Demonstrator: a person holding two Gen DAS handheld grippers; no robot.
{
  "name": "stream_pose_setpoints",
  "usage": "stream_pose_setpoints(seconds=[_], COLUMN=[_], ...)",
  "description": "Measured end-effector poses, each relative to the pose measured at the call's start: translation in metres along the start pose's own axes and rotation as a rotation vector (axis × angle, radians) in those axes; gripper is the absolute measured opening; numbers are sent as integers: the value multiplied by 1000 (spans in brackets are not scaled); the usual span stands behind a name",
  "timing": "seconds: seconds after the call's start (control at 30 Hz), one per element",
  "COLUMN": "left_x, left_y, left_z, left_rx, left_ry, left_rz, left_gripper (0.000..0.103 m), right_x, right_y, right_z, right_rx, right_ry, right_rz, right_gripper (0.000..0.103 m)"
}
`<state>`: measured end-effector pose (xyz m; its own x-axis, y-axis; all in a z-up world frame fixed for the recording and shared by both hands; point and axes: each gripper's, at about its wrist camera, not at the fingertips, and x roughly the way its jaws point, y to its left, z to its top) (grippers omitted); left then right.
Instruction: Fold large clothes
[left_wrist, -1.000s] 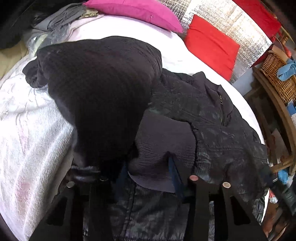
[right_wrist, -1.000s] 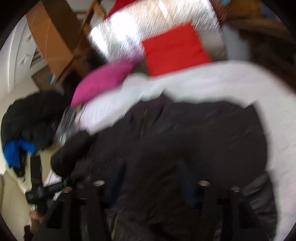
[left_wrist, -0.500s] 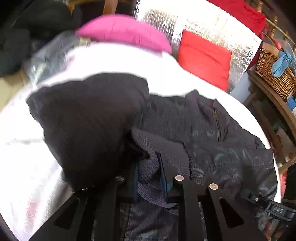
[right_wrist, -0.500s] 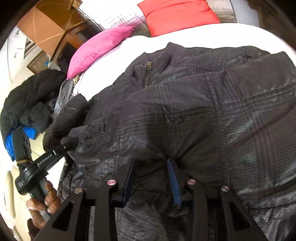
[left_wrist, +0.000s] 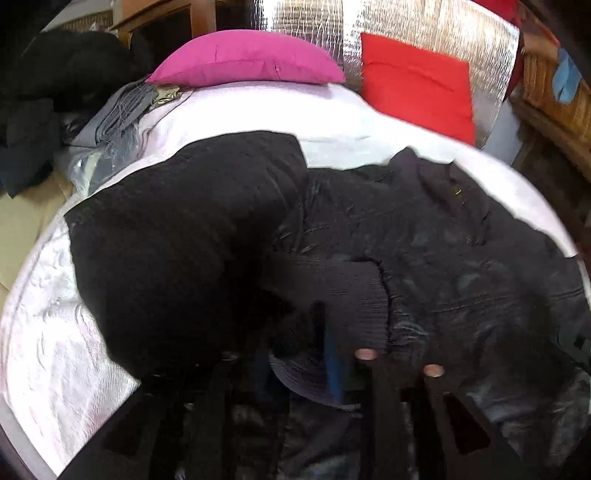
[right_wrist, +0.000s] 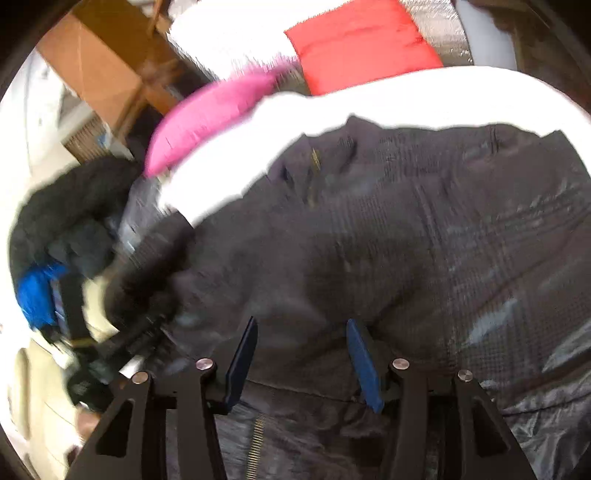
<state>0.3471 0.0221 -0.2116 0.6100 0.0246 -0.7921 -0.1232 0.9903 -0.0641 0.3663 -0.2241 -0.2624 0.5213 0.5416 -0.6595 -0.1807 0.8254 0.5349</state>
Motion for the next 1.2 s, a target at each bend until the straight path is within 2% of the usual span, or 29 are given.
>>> stream_pose_setpoints(seconds=[0.03, 0.07, 0.13, 0.2, 0.27, 0.33, 0.37, 0.4, 0.5, 0.57, 0.67, 0.77, 0.87, 0.93, 1.07, 1.13, 1.17, 1.2], left_x=[-5, -7, -24, -39, -57, -68, -69, -67, -52, -39, -12, 24, 52, 65, 88, 96, 97, 98], left_y=[1, 1, 7, 19, 41, 70, 93, 110, 171, 201, 225, 244, 249, 249, 251, 252, 253, 252], left_z=[1, 1, 0, 4, 7, 11, 15, 16, 19, 18, 21, 19, 23, 26, 34, 38, 38, 40], left_rx=[-4, -8, -10, -38, -111, -196, -258, -303, -485, -595, -678, -802, -876, -908, -940, -940, -938, -930], left_ry=[-5, -13, -47, -82, -122, -153, -165, -171, -144, -119, -63, -21, 14, 23, 40, 43, 36, 30], left_rz=[-26, -53, -137, -217, -271, -287, -256, -230, -165, -178, -204, -280, -364, -392, -433, -416, -408, -397], left_gripper=[55, 63, 65, 70, 75, 82, 88, 89, 89, 89, 89, 88, 87, 82, 44, 34, 23, 18], right_x=[-6, -9, -2, 18, 16, 6, 1, -1, 3, 8, 11, 13, 20, 22, 23, 23, 23, 23], right_y=[0, -1, -5, -14, -8, -4, -2, -1, -2, -5, -3, -4, -6, -4, -3, -3, -2, -2], right_z=[2, 4, 5, 1, 3, 5, 6, 6, 7, 6, 8, 9, 10, 9, 9, 9, 9, 9], right_rx=[6, 10, 25, 44, 18, 26, 34, 36, 41, 47, 33, 25, 19, 10, 6, 6, 4, 1], right_ry=[-28, -41, -7, 93, 77, 42, 15, 2, 3, 22, 22, 27, 30, 26, 21, 19, 20, 20], right_rz=[7, -9, -51, -97, -109, -67, -41, -31, -40, -45, -58, -61, -69, -75, -79, -78, -78, -78], right_gripper=[72, 76, 78, 78, 78, 78, 78, 78, 78, 78, 78, 78, 78, 78, 78, 78, 78, 78])
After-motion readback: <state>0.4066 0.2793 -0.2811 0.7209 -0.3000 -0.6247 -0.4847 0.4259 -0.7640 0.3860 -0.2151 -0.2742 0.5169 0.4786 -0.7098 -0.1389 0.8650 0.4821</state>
